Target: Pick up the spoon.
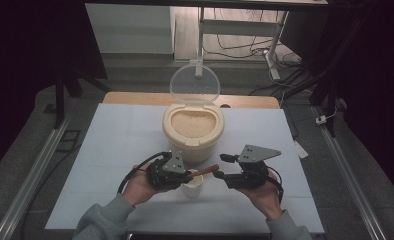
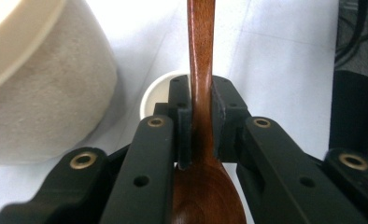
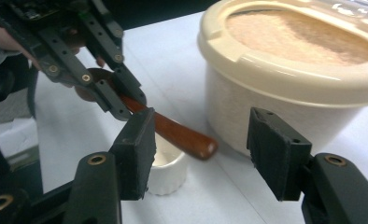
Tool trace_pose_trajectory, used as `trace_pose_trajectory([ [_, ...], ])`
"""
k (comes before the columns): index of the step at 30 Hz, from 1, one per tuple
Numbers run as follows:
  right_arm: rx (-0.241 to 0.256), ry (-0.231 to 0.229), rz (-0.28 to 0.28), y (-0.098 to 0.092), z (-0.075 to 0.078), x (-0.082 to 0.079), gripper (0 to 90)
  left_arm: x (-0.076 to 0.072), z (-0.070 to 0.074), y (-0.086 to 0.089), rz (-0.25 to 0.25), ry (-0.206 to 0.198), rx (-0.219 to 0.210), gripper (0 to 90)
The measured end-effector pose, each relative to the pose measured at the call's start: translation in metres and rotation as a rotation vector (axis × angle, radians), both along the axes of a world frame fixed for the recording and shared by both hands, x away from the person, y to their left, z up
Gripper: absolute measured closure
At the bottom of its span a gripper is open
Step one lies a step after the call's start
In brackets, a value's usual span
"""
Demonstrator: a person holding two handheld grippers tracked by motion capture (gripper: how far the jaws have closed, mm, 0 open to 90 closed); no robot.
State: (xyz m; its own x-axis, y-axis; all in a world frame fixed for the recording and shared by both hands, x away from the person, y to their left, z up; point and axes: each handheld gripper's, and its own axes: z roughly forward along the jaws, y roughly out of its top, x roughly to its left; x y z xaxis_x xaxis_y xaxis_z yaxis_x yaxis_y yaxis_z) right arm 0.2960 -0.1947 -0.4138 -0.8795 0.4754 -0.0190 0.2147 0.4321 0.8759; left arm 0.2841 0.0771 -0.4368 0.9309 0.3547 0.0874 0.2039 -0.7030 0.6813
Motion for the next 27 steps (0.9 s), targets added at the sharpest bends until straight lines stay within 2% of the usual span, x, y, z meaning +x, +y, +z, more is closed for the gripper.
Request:
trace_pose_trajectory([
  [4,0.045,0.027,-0.036,-0.005,-0.003,0.002,40.3,0.000,0.001,0.003,0.022,-0.019,-0.027,79.1],
  [6,0.077,0.058,-0.036,-0.007,-0.006,0.004,40.0,0.000,0.001,0.004,0.032,-0.026,-0.042,79.1],
  [11,0.074,0.060,-0.062,-0.006,-0.008,0.005,37.7,-0.001,0.003,0.007,0.056,-0.051,-0.072,79.1],
  [13,0.088,0.068,-0.077,-0.006,-0.009,0.005,36.7,-0.001,0.003,0.008,0.062,-0.059,-0.081,79.1],
  [15,0.110,0.095,-0.073,-0.004,-0.012,0.006,36.4,-0.002,0.003,0.008,0.066,-0.064,-0.090,79.1],
  [17,0.104,0.097,-0.072,-0.003,-0.013,0.006,36.0,-0.002,0.002,0.007,0.069,-0.067,-0.100,79.1],
  [20,0.130,0.113,-0.067,0.003,-0.017,0.005,34.9,-0.004,0.002,0.006,0.075,-0.087,-0.111,79.1],
  [27,0.162,0.112,-0.078,0.014,-0.021,0.002,35.8,-0.007,0.002,0.003,0.058,-0.095,-0.114,79.1],
])
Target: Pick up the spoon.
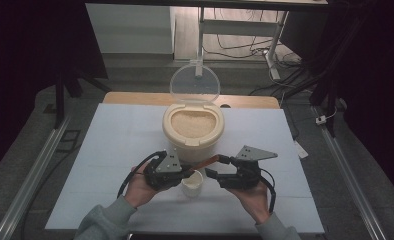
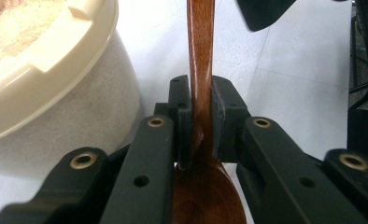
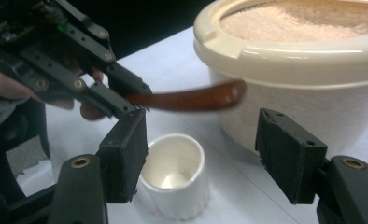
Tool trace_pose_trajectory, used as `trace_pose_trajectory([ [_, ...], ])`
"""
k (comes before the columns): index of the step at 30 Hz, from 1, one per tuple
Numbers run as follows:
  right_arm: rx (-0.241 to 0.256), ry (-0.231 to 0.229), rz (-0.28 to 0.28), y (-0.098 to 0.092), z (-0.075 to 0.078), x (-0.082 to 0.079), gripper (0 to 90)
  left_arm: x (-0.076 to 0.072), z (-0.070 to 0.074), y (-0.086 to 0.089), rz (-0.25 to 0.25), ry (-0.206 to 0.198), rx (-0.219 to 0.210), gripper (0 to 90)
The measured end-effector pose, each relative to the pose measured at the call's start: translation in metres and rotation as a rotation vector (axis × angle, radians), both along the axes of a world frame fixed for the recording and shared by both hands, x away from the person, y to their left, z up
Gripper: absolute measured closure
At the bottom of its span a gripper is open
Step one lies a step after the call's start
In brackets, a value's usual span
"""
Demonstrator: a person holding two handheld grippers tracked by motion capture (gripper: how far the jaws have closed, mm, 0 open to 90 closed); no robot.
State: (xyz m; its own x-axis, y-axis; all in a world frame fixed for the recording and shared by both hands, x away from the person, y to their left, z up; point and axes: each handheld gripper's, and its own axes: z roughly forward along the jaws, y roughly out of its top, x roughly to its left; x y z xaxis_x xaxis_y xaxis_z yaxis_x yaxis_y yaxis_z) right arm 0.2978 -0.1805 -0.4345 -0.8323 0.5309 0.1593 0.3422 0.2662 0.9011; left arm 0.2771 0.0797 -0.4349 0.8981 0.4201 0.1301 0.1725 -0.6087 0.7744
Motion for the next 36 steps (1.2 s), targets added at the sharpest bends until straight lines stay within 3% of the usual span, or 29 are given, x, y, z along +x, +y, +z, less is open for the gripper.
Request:
trace_pose_trajectory([
  [8,0.056,0.010,0.003,0.005,-0.001,-0.003,42.6,-0.003,0.000,-0.004,-0.002,-0.011,0.000,79.1],
  [20,0.138,0.031,-0.005,0.010,-0.003,-0.007,60.5,-0.006,-0.001,-0.008,-0.007,-0.034,0.044,79.3],
  [28,0.218,0.052,0.035,0.006,-0.001,-0.007,73.1,-0.008,0.000,-0.008,-0.012,-0.044,0.047,79.3],
  [31,0.265,0.078,0.074,0.005,-0.001,-0.005,79.0,-0.009,0.001,-0.008,-0.017,-0.050,0.052,79.2],
  [36,0.282,0.065,0.103,0.006,0.001,-0.007,82.6,-0.011,0.001,-0.009,-0.018,-0.054,0.053,79.1],
])
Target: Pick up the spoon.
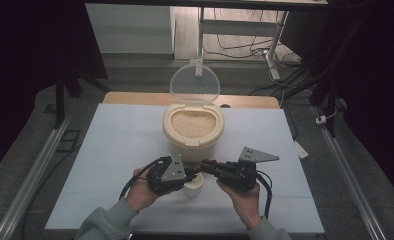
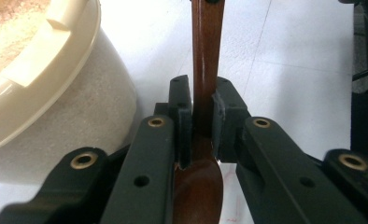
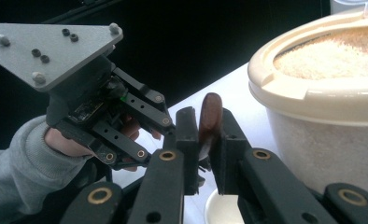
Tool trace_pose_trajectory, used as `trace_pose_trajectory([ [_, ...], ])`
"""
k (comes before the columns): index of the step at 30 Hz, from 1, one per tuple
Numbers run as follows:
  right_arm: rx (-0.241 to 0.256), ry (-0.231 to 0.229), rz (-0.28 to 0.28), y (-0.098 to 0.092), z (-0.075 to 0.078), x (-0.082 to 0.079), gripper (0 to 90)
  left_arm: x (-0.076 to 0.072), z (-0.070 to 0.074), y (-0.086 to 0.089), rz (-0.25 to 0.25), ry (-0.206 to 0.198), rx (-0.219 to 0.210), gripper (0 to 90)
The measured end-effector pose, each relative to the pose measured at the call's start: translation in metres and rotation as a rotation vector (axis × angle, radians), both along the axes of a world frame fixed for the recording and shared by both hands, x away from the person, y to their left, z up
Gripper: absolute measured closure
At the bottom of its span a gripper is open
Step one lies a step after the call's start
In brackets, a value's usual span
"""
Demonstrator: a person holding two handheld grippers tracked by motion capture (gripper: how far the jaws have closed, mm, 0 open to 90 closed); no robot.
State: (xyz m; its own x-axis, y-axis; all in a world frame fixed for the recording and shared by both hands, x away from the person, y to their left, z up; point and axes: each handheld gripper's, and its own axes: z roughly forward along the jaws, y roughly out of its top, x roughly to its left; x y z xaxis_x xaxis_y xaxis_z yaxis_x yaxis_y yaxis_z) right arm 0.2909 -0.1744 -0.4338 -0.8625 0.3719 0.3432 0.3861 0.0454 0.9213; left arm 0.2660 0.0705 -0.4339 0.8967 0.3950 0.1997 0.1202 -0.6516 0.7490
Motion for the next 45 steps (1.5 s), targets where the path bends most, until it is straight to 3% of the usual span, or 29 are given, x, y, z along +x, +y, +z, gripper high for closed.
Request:
trace_pose_trajectory([
  [4,0.024,-0.005,0.010,-0.002,0.000,0.001,82.9,0.000,0.002,0.002,0.000,0.013,-0.034,77.2],
  [5,0.029,-0.006,0.010,-0.002,0.001,0.000,82.9,0.001,0.002,0.004,0.007,0.026,-0.060,76.2],
  [8,0.037,-0.022,0.003,-0.005,0.002,0.001,83.0,0.002,0.002,0.007,0.024,0.036,-0.090,60.9],
  [9,0.037,-0.022,0.003,-0.005,0.002,0.001,83.0,0.001,0.002,0.010,0.034,0.040,-0.106,60.9],
  [11,0.067,-0.023,-0.003,-0.011,0.003,0.003,83.0,-0.001,0.003,0.015,0.054,0.042,-0.133,47.5],
  [17,0.089,-0.039,-0.019,-0.021,0.007,0.006,83.0,-0.007,-0.001,0.038,0.119,0.073,-0.205,33.3],
  [26,0.096,-0.056,-0.040,-0.032,0.010,0.008,83.0,-0.006,-0.028,0.081,0.245,0.138,-0.218,29.4],
  [36,0.110,-0.071,-0.062,-0.042,0.017,0.009,83.0,-0.020,-0.061,0.136,0.392,0.173,-0.219,26.1],
  [45,0.103,-0.077,-0.082,-0.051,0.017,0.013,83.0,-0.024,-0.072,0.154,0.435,0.197,-0.213,25.0],
])
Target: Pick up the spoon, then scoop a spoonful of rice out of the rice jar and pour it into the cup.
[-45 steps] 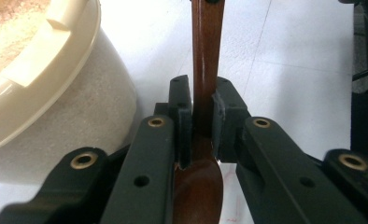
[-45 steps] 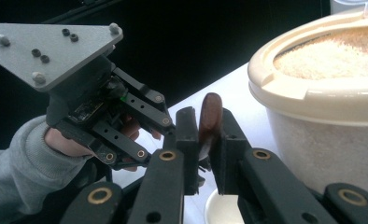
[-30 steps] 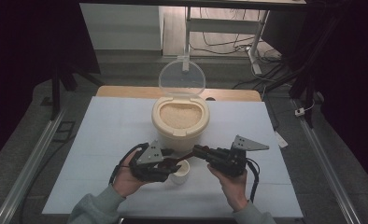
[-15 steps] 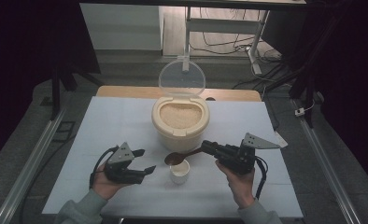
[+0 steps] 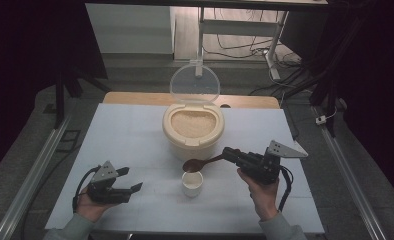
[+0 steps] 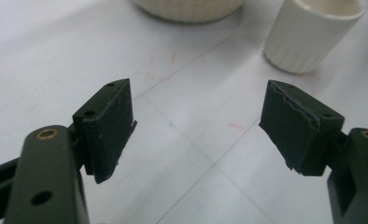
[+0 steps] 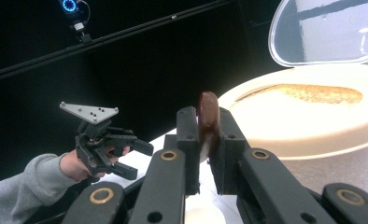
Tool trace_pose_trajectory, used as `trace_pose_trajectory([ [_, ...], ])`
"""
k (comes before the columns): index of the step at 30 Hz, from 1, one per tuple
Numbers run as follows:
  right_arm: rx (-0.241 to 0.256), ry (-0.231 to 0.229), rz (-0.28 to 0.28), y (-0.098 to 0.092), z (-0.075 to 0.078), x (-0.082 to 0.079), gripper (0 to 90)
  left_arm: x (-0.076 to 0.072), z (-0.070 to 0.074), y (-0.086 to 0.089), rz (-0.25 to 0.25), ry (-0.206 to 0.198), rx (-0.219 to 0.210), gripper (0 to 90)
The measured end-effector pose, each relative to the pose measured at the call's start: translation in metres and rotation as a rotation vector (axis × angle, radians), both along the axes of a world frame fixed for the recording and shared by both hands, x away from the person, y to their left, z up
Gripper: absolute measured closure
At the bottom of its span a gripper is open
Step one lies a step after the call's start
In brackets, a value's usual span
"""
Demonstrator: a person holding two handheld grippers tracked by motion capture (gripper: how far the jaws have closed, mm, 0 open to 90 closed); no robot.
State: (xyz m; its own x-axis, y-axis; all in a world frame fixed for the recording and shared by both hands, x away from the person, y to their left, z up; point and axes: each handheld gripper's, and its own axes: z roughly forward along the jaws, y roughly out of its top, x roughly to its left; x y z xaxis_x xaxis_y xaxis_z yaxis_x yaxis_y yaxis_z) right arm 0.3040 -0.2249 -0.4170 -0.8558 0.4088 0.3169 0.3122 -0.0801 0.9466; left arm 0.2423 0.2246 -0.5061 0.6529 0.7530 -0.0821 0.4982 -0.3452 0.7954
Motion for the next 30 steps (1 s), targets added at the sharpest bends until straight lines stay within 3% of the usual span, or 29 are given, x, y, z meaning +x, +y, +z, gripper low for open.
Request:
trace_pose_trajectory([
  [14,0.009,-0.024,-0.017,-0.005,0.008,-0.001,83.0,0.000,-0.008,0.008,0.012,0.032,-0.006,24.1],
  [22,0.043,-0.064,-0.042,-0.009,0.025,0.002,83.0,0.001,-0.007,0.009,0.017,0.030,-0.004,23.1],
  [26,0.062,-0.080,-0.098,-0.014,0.042,0.014,83.0,0.002,-0.008,0.007,0.013,0.041,0.000,21.7],
  [30,0.041,-0.095,-0.171,-0.015,0.054,0.029,82.9,0.002,-0.009,0.006,0.016,0.050,0.003,19.9],
])
